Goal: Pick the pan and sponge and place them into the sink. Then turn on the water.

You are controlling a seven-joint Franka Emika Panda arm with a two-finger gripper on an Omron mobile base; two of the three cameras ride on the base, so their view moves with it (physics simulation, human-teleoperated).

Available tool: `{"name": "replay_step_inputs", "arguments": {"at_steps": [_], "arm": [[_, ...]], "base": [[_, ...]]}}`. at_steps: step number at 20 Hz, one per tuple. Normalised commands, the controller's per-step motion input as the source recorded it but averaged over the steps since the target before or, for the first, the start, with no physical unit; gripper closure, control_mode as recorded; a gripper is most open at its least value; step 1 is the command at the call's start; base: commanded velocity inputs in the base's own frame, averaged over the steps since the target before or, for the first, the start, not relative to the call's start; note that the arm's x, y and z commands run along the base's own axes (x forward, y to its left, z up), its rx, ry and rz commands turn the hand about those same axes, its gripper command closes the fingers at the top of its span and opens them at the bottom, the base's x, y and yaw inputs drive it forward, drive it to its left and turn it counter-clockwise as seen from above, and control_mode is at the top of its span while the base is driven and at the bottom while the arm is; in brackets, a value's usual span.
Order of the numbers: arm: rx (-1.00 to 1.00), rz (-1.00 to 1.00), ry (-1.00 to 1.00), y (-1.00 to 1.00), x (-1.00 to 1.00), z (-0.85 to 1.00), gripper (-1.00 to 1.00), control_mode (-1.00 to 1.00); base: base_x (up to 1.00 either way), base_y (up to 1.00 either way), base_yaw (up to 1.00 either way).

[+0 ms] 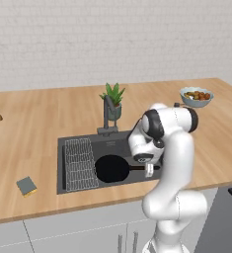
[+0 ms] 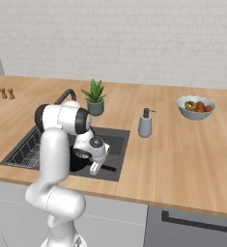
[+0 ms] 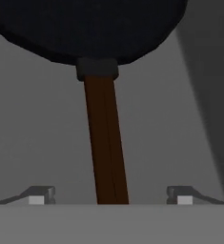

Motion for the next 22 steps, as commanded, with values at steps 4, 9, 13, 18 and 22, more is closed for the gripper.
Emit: {"name": "replay_step_inputs", "arguments": {"at_steps": [4,9,13,18,22], "arm": [[0.00,-0.06,0.03,0.00,0.00,1.00,-1.00,-1.00],[0.00,-0.07,0.03,-0.02,0.01,1.00,-1.00,-1.00],[0.01,-0.09,0.04,-0.08,0.23,1.00,-1.00,-1.00],[0.05,-0.10,0.05,-0.23,0.35,1.00,-1.00,-1.00],[0.07,-0.10,0.05,-0.19,0.37,1.00,-1.00,-1.00]], "base": [[0.00,0.00,0.00],[0.00,0.00,0.00],[0.00,0.00,0.00],[0.00,0.00,0.00],[0.00,0.00,0.00]]}}
